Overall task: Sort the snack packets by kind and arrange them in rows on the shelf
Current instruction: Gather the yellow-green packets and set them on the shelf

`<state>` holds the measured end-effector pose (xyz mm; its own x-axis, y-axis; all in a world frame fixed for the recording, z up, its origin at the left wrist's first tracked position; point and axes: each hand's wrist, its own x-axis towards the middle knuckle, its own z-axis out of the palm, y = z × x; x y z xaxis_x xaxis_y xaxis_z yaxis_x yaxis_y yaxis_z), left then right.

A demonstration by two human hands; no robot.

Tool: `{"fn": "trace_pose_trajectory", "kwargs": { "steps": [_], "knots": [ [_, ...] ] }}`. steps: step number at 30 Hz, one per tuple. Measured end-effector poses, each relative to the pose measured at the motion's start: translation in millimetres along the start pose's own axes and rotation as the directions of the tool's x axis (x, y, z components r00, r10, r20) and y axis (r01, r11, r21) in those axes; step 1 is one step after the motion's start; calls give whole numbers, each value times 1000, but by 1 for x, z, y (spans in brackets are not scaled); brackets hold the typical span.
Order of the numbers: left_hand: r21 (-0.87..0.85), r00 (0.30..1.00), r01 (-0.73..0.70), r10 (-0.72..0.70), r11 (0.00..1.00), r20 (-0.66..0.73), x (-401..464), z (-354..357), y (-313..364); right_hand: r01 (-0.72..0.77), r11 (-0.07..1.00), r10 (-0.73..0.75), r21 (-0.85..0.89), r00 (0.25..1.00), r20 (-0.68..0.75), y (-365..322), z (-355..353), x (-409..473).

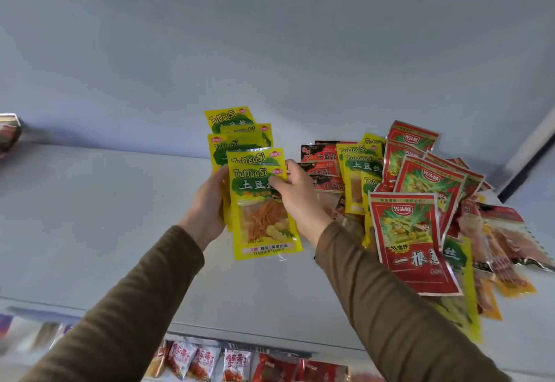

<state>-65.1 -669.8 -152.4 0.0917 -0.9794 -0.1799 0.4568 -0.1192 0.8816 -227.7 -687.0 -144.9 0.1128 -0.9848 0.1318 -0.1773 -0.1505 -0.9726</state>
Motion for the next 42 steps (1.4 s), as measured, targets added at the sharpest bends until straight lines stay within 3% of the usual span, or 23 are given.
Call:
{"fn": "trace_pose_trajectory", "kwargs": {
  "steps": [3, 6, 10, 13, 14, 17, 20, 27, 33, 38, 42],
  "knots": [
    [-99, 991, 76, -64, 992, 117, -5, -5, 4, 63, 992, -72, -105, 994, -88, 5, 13, 0],
    [30, 971, 39, -45, 999, 235, -15, -5, 4, 104, 986, -117, -130, 988, -101, 6, 26, 1],
    [99, 992, -24, 12, 995, 123, -17, -12, 5, 56, 998, -55, -3, 989, -134, 11, 46, -1],
    [91, 997, -7, 0, 996, 83, -17, -26, 11, 4, 996, -26, -94, 973, -229, 11, 58, 1],
    [93, 997, 0, -8, 996, 76, -18, -32, 15, -30, 996, 13, -81, 979, -204, 9, 63, 2],
    [115, 998, 15, -22, 993, 60, -18, -54, 27, -146, 968, 142, 202, 989, 35, 3, 80, 7],
    [136, 999, 18, -22, 991, 33, -19, -81, 46, -168, 950, 139, 264, 982, 126, 0, 108, 11],
    [156, 999, -10, 16, 988, -38, -16, -175, 95, -89, 972, 64, 215, 990, 123, -18, 231, 19],
    [282, 979, 104, -48, 954, -196, -14, -294, 168, -122, 959, 99, 255, 990, 101, -37, 372, 26],
    [411, 992, 87, -43, 907, -114, -2, -391, 221, -142, 942, 137, 303, 990, 38, -49, 480, 37],
    [546, 991, 59, 19, 835, -135, 18, -444, 248, -144, 950, 145, 276, 989, 17, -55, 542, 49]
  ]
}}
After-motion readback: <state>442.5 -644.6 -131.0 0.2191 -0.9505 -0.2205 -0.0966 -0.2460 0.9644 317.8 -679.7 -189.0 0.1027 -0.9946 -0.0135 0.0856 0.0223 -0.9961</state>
